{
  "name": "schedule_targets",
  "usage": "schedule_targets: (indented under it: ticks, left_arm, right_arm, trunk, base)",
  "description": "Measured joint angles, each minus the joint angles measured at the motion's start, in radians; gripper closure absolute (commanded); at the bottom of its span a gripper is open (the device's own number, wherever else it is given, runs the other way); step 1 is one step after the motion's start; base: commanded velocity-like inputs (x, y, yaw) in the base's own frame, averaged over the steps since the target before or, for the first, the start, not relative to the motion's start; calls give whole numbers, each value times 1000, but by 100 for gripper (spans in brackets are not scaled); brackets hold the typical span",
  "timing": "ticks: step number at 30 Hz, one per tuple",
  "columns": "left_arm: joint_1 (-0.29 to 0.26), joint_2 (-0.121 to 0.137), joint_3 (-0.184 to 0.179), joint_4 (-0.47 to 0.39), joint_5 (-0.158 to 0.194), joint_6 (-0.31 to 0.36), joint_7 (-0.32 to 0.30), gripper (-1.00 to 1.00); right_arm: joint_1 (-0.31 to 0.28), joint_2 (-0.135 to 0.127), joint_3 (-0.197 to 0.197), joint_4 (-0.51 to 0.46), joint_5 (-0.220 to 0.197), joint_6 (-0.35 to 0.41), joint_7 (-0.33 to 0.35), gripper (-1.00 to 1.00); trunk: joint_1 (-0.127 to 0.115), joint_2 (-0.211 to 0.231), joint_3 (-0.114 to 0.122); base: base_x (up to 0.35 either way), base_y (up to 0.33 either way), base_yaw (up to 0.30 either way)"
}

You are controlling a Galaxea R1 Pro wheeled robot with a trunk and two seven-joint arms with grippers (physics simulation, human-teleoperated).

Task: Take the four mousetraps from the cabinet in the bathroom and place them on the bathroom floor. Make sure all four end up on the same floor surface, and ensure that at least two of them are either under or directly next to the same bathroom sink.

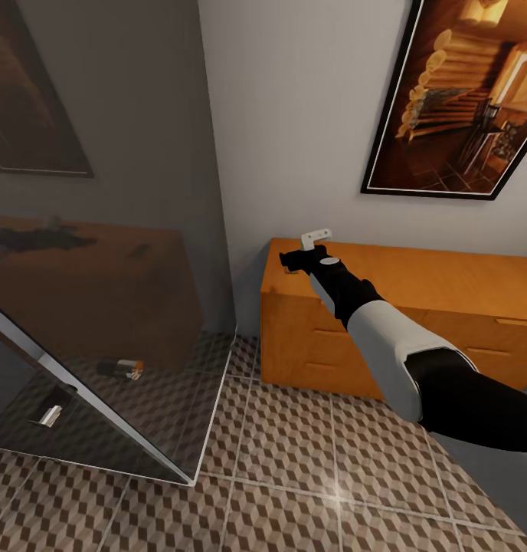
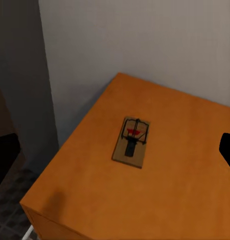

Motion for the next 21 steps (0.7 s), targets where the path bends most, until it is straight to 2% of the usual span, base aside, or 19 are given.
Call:
schedule_targets:
  ticks: [13, 21]
  left_arm:
    - [0, 0, 0, 0, 0, 0, 0, 100]
    - [0, 0, 0, 0, 0, 0, 0, 100]
  right_arm:
    - [0, 0, 0, 1, 0, -2, 0, -100]
    - [0, 0, 0, 1, 0, -2, 0, -100]
  trunk:
    - [0, 0, -17]
    - [0, 0, -29]
  base:
    - [4, 0, 0]
    - [152, 0, 0]
